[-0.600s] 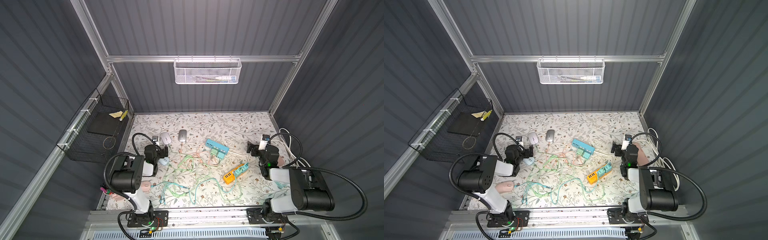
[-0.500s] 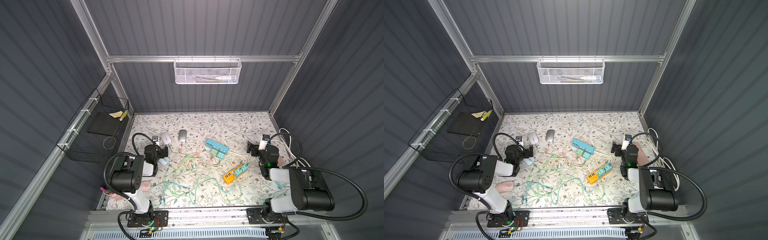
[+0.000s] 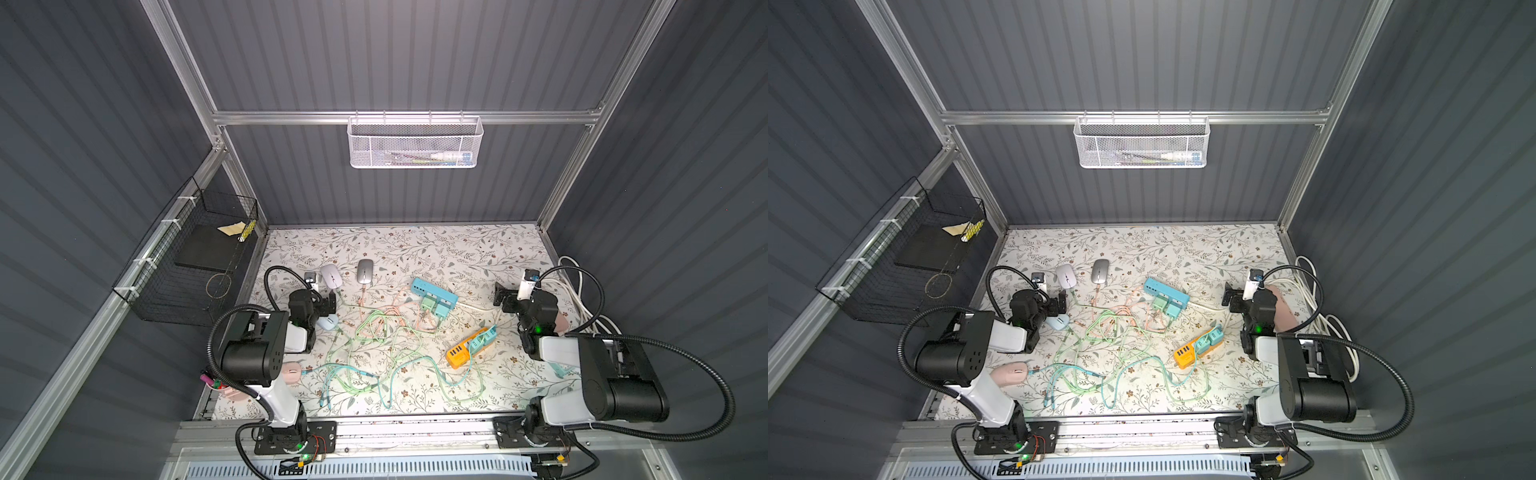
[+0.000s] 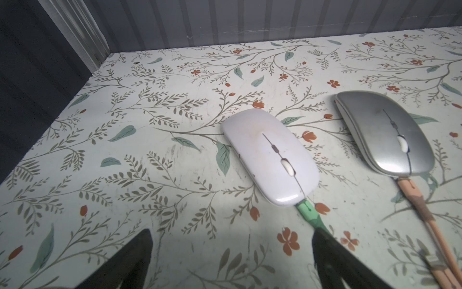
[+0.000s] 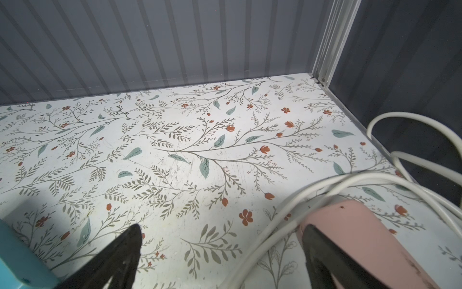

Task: Unplug the wireless mouse
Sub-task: Remove the plug from the socket.

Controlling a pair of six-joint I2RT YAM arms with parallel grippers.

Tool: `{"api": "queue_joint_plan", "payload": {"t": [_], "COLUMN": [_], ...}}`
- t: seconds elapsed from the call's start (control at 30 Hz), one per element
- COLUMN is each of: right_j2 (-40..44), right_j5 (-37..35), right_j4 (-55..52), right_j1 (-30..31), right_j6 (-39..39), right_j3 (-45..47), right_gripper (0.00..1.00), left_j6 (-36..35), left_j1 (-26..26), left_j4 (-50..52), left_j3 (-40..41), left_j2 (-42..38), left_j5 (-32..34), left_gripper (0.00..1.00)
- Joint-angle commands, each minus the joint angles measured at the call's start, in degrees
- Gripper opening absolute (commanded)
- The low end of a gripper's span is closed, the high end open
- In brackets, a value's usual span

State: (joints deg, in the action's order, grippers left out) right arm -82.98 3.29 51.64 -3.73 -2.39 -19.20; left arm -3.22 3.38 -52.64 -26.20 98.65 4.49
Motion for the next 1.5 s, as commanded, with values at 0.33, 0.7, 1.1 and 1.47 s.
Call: {"api": "queue_joint_plan", "payload": {"t": [0.33, 0.7, 1.1, 1.47], "right_j2": [0.0, 28.5, 30.3, 22.1], "right_j5": [2.6, -13.9, 2.2, -0.4], "right_j4": [0.5, -32.9, -70.3, -82.1], "right_j1": [-1.5, 5.4, 23.6, 49.4], "right_j6": [-0.4, -40.7, -30.5, -21.4], "right_j3": [-0.7, -14.4, -23.8, -33.2], "right_gripper": [0.99, 0.99, 0.99, 0.99], "left_j6": [2.2, 27.8, 17.9, 19.0], "left_j1": [-0.3, 9.7, 15.0, 15.0], "left_j4": [0.7, 28.6, 55.2, 58.3], "left_j3": [-1.2, -21.0, -37.7, -37.3], "left_j2": [-0.2, -23.0, -21.7, -20.2], "left_j5": [3.5, 1.5, -8.6, -16.2], "left_gripper": [1.0, 1.0, 1.0, 1.0]}}
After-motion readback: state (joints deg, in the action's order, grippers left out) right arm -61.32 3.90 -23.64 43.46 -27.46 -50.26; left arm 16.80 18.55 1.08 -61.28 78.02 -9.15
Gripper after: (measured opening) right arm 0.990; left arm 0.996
